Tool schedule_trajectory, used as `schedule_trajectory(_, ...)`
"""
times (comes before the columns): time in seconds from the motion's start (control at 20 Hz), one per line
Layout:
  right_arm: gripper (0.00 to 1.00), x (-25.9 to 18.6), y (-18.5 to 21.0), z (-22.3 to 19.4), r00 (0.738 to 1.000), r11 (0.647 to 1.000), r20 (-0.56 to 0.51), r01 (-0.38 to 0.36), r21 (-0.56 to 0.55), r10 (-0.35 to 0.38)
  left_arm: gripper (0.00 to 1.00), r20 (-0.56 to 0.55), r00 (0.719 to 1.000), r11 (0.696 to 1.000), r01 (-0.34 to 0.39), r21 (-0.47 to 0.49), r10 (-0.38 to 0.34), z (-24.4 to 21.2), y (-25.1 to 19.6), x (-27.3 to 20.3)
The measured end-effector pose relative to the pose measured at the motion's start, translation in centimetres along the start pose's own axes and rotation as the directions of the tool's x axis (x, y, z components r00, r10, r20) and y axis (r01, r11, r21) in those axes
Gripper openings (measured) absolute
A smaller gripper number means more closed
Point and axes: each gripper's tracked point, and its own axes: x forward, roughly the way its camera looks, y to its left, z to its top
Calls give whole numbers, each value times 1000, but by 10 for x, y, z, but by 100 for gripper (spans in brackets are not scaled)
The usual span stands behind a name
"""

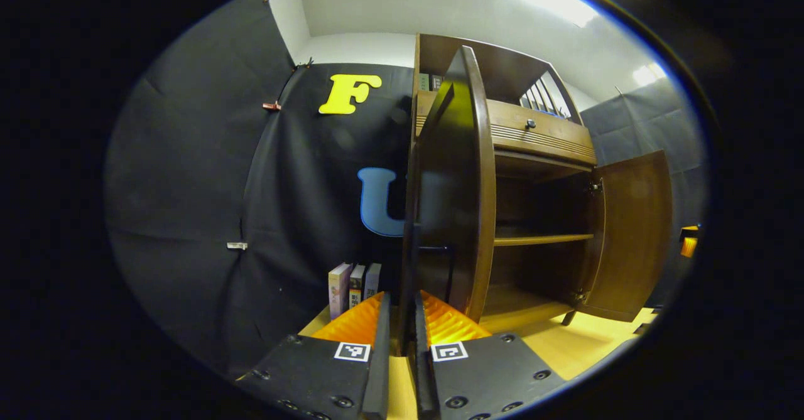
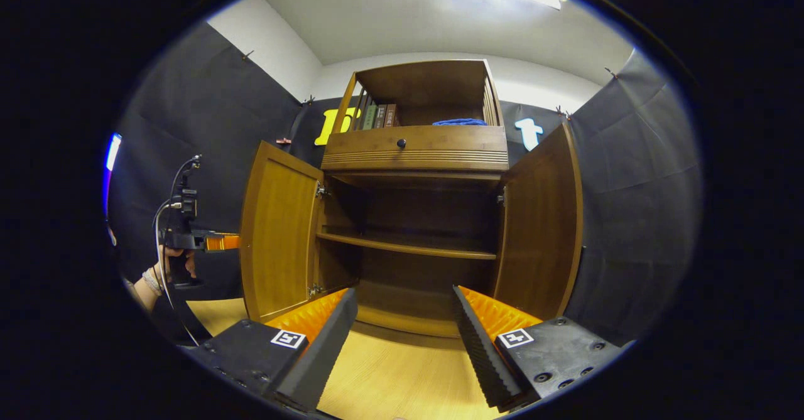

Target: Open the right door of the double-door shoe cabinet with the right hand, and open the left door with the left hand.

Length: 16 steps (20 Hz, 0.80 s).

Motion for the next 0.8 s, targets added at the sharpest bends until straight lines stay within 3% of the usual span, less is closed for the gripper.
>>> schedule_trajectory(0.55, 95, 10, -2, -5, 1000, 1000, -10, -6, 18, 6, 23, -15, 1000, 1000, 12, -11, -12, 2, 3, -3)
schedule_trajectory(0.8, 95, 16, -9, -8, 1000, 1000, -6, 22, -4, -22, 18, 8, 1000, 1000, 20, 19, -20, 22, -13, -34)
